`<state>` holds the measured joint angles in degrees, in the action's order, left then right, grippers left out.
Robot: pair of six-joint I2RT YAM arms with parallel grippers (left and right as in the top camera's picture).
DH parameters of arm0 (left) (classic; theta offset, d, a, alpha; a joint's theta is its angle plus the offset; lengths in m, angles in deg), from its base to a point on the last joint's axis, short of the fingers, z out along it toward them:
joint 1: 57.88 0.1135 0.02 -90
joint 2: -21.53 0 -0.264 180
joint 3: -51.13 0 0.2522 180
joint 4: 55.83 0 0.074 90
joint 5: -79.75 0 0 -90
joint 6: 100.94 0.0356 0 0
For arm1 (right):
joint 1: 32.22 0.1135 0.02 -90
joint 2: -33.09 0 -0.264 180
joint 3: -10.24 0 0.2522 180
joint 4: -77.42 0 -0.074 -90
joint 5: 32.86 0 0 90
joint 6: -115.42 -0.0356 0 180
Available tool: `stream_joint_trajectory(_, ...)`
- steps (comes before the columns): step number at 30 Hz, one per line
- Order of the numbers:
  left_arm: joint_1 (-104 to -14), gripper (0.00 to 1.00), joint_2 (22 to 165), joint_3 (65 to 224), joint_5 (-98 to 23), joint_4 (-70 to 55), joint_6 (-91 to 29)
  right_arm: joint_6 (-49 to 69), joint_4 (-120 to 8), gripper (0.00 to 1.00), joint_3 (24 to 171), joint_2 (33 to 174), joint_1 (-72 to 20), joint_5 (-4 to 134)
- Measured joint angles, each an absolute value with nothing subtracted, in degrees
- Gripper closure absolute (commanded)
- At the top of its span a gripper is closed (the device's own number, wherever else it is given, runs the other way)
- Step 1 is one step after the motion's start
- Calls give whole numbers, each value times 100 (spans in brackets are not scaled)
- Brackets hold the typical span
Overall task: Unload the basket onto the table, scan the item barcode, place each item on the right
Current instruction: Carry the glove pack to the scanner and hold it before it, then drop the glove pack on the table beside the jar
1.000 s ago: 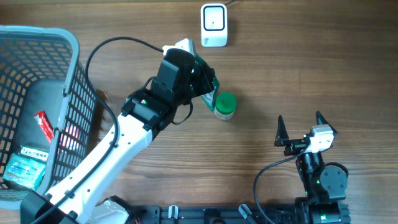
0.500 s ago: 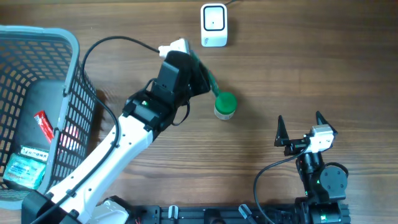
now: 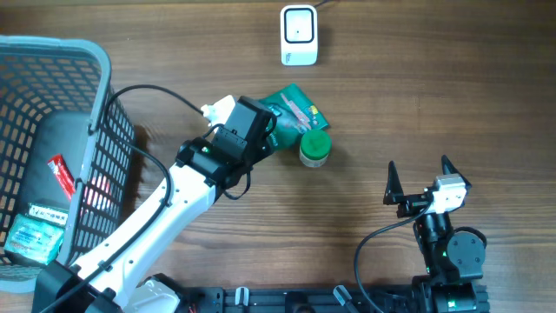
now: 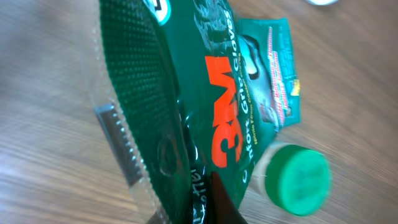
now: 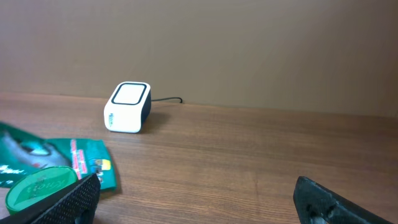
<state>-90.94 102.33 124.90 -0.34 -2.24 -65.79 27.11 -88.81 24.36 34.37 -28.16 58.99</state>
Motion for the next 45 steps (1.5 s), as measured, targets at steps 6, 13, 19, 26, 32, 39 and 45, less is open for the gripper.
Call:
stream_joint_trajectory(6, -9140, 59, 10233, 12483, 27, 17, -6826, 2711, -8881, 0, 2436, 3437, -2816, 5901)
stream_joint_trajectory(13, -9407, 5, 10231, 12483, -161, -31, -6966, 2711, -8881, 0, 2436, 3437, -2816, 5899)
stream_joint_trajectory(19, -9437, 0, 9804, 12473, -172, -145, -6997, 2711, -8881, 0, 2436, 3437, -2816, 5899)
stream_joint_trajectory(26, -9437, 1, 8753, 12473, 121, -412, -6844, 2711, -8881, 0, 2436, 3437, -2816, 5899)
stream_joint_trajectory(32, -9437, 0, 7802, 12473, 1494, -431, -6671, 2711, -8881, 0, 2436, 3437, -2816, 5899)
stream_joint_trajectory(39, -8961, 0, 7415, 12545, 2591, -508, -6354, 2711, -8881, 0, 2436, 3437, -2816, 5899)
stream_joint_trajectory(45, -7881, 0, 7481, 13272, 2827, -772, -5677, 2711, -8881, 0, 2436, 3437, -2816, 5901)
